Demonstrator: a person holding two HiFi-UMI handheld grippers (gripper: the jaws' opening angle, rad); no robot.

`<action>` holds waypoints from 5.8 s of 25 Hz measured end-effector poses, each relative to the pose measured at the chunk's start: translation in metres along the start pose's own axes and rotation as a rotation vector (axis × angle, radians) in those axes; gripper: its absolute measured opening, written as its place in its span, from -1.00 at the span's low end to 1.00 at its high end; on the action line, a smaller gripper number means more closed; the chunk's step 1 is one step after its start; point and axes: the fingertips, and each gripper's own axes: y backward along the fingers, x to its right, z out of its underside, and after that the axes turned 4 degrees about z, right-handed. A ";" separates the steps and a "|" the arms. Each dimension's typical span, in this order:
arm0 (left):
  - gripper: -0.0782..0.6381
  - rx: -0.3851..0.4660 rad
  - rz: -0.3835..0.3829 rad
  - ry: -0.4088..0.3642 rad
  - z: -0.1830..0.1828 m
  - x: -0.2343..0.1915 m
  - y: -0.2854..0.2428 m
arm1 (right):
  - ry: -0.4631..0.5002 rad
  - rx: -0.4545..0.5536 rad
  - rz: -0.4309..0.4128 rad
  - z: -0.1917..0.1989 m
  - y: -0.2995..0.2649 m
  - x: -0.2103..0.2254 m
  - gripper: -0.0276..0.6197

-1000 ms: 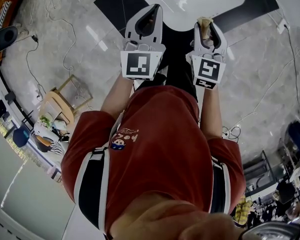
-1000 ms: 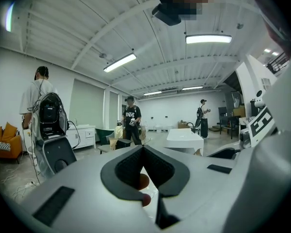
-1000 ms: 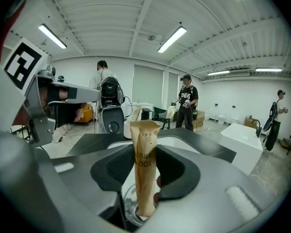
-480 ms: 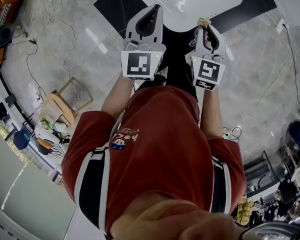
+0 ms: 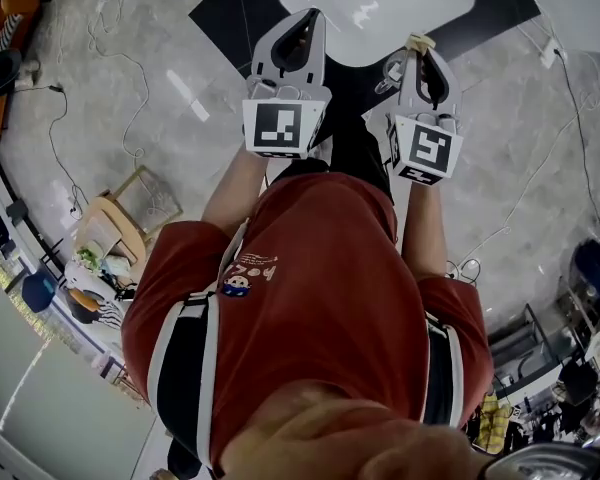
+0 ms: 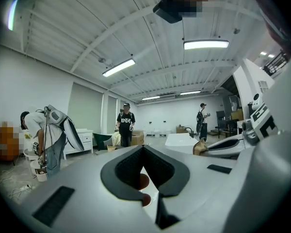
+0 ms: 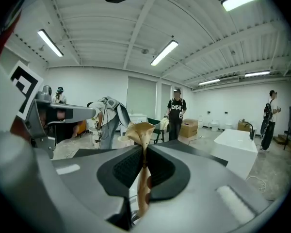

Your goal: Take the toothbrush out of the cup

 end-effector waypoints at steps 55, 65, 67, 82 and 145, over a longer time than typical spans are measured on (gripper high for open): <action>-0.74 -0.125 -0.243 -0.023 0.037 -0.126 -0.164 | -0.082 0.122 -0.188 -0.080 -0.159 0.025 -0.81; -0.41 -0.227 -0.209 0.021 0.082 -0.150 -0.193 | -0.084 0.068 -0.177 -0.065 -0.176 0.016 -0.81; -0.37 -0.247 -0.200 0.022 0.089 -0.152 -0.198 | -0.086 0.060 -0.177 -0.062 -0.178 0.016 -0.81; -0.62 -0.270 -0.223 0.034 0.106 -0.164 -0.218 | -0.079 0.024 -0.184 -0.049 -0.189 0.013 -0.81; -0.73 0.088 -0.398 -0.061 -0.029 -0.066 -0.006 | -0.019 0.277 -0.188 -0.096 -0.079 0.032 -0.81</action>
